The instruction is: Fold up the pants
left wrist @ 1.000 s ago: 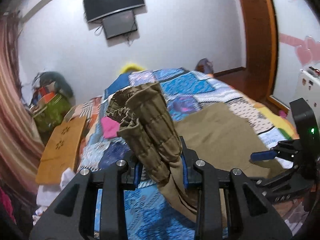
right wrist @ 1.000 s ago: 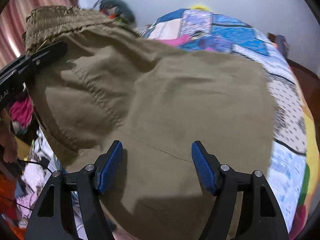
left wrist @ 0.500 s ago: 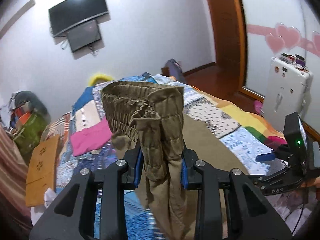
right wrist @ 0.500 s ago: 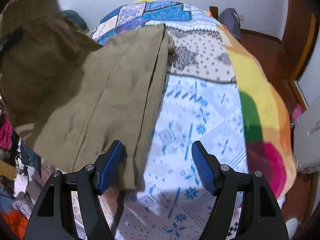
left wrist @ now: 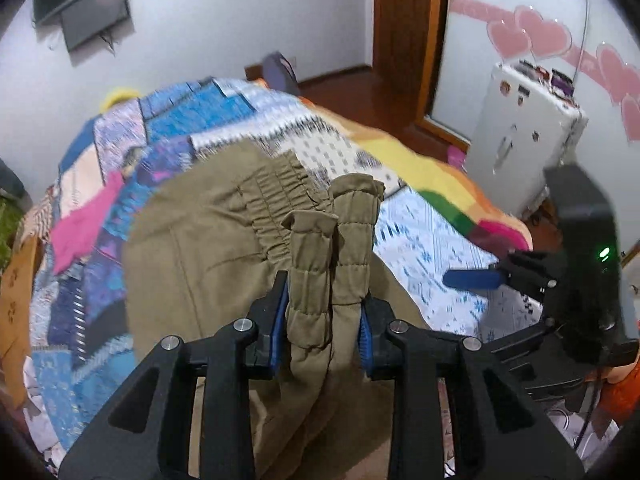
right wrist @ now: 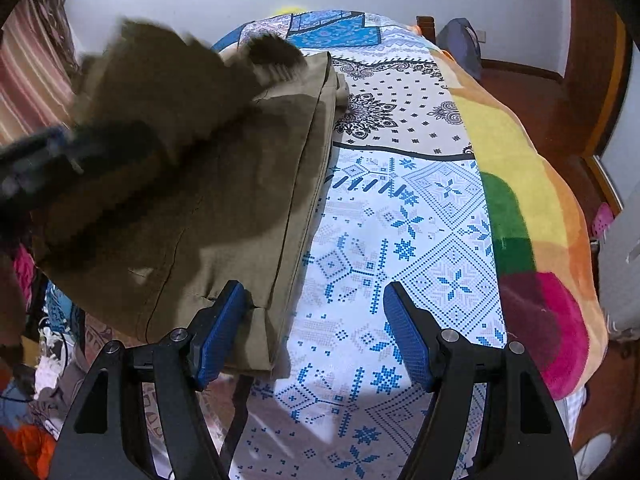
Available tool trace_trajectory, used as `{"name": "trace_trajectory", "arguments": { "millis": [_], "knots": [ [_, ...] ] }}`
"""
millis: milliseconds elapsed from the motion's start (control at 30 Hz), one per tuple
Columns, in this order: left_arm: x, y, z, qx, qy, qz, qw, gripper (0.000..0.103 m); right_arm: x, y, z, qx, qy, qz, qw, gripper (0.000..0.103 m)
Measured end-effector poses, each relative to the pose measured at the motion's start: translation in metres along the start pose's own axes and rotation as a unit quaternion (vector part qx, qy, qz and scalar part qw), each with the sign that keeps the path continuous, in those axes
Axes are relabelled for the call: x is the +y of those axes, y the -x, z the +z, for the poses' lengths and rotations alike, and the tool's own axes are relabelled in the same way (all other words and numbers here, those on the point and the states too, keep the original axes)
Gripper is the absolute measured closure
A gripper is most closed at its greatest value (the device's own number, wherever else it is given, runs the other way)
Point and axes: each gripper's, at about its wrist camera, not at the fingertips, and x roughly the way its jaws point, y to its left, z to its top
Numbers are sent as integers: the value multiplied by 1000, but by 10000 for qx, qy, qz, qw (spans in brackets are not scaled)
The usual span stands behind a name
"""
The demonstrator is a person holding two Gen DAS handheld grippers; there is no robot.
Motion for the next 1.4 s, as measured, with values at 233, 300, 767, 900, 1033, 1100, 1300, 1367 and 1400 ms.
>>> {"name": "trace_trajectory", "arguments": {
  "millis": [233,300,767,900,1033,1100,1300,1367,1400],
  "knots": [
    [-4,-6,-1,260,12,-279,9993,33,0,2,-2,-30,-66,17,10000,35],
    [-1,1,-1,213,86,-346,9991,30,1,4,-3,-44,-113,-33,9999,35],
    [66,62,-12,-339,132,564,9977,15,7,73,18,-935,-173,-62,9954,35],
    [76,39,-33,108,299,412,9986,15,24,81,33,-1171,-32,111,9931,34],
    [69,26,-50,276,195,478,9983,15,43,71,40,-1228,95,303,9919,34],
    [70,28,-52,231,202,429,9986,15,50,58,41,-1150,116,363,9926,34],
    [92,47,-40,-32,283,539,9981,15,47,16,30,-695,-92,204,9973,34],
    [105,49,-33,-91,373,572,9976,13,38,9,19,-606,-258,322,9973,34],
    [114,46,-28,-81,449,604,9971,11,36,10,15,-640,-292,387,9968,34]
  ]
}}
